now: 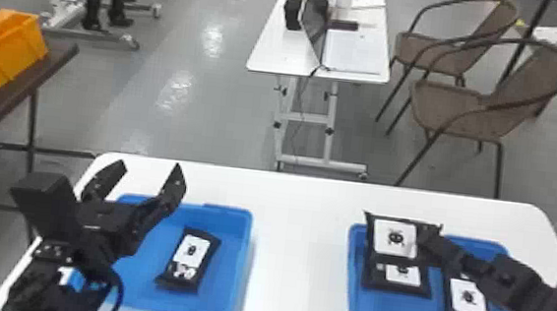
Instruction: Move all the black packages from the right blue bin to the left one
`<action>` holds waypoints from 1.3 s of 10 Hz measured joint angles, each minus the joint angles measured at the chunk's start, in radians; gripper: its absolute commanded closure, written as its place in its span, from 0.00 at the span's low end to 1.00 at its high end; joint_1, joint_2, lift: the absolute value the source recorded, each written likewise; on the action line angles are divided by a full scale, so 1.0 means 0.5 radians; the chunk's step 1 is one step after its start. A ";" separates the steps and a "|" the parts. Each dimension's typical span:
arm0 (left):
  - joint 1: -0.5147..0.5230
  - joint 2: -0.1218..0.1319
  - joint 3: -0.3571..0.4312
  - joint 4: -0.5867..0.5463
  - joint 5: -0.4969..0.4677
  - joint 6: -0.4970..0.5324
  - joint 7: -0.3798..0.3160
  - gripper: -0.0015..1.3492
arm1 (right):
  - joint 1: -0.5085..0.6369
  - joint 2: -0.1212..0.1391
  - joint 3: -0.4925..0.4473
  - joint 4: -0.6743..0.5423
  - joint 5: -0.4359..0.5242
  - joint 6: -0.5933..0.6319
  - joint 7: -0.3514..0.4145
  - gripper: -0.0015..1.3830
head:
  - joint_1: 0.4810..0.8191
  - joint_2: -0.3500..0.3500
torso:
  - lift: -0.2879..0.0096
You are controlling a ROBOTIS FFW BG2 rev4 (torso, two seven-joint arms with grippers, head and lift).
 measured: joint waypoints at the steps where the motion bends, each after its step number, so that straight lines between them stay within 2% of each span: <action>1: -0.011 0.000 -0.003 0.000 0.037 0.014 0.011 0.13 | -0.086 -0.012 0.083 0.068 -0.035 -0.040 0.148 0.93 | 0.63 0.71 | 0.83; 2: -0.024 0.000 -0.005 0.000 0.105 0.039 0.034 0.13 | -0.193 -0.022 0.192 0.191 -0.015 -0.095 0.361 0.93 | 0.63 0.76 | 0.83; 4: -0.044 0.000 -0.021 0.003 0.263 0.063 0.095 0.13 | -0.438 -0.021 0.464 0.481 0.168 -0.246 0.768 0.93 | 0.63 0.83 | 0.83; 6: -0.090 0.004 -0.050 0.037 0.559 0.089 0.109 0.09 | -0.660 -0.006 0.724 0.797 0.305 -0.412 1.023 0.93 | 0.63 0.87 | 0.83; 8: -0.149 0.053 -0.102 0.106 1.023 0.132 0.107 0.07 | -0.817 0.020 0.882 1.024 0.386 -0.526 1.158 0.93 | 0.63 0.88 | 0.83; 10: -0.217 0.137 -0.182 0.153 1.383 0.257 0.084 0.07 | -0.914 0.023 0.981 1.156 0.416 -0.599 1.200 0.93 | 0.63 0.84 | 0.83; 12: -0.305 0.206 -0.247 0.195 1.589 0.435 0.008 0.07 | -0.981 0.031 1.054 1.253 0.420 -0.652 1.238 0.93 | 0.63 0.80 | 0.83; 13: -0.344 0.210 -0.252 0.212 1.619 0.533 -0.034 0.08 | -1.015 0.036 1.089 1.300 0.421 -0.683 1.265 0.93 | 0.63 0.78 | 0.83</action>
